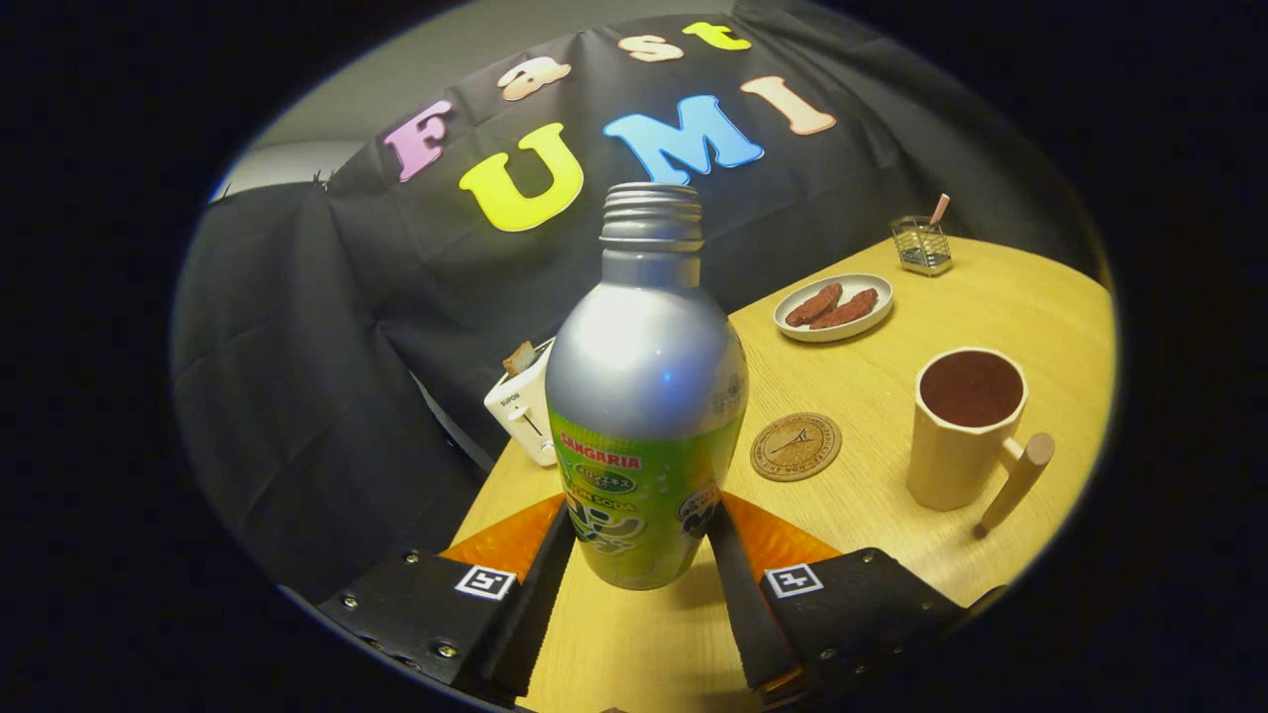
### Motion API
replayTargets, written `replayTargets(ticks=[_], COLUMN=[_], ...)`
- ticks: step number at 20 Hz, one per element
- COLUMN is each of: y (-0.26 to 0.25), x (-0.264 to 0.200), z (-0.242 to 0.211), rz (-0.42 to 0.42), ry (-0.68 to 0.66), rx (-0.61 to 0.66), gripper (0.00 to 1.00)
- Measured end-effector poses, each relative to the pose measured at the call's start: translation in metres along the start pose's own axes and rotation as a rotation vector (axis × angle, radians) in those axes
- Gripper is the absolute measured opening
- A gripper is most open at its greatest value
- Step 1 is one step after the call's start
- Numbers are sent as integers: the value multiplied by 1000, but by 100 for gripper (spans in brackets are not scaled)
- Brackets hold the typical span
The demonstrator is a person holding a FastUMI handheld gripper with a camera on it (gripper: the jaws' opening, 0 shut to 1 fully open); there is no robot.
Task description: Take the bottle from table, then pour the juice into the cup, finally place the bottle on the coaster
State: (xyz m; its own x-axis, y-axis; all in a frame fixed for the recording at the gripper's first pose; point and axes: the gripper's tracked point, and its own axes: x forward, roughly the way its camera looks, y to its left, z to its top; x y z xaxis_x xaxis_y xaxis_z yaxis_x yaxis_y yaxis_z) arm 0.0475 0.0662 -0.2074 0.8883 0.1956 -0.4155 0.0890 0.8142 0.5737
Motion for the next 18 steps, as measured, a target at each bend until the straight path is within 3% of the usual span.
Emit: replayTargets(ticks=[9, 18], y=[-12, -33], x=[0, 3], z=[-5, -1], rz=[44, 46], ry=[26, 23], rx=[278, 476], gripper=[76, 77])
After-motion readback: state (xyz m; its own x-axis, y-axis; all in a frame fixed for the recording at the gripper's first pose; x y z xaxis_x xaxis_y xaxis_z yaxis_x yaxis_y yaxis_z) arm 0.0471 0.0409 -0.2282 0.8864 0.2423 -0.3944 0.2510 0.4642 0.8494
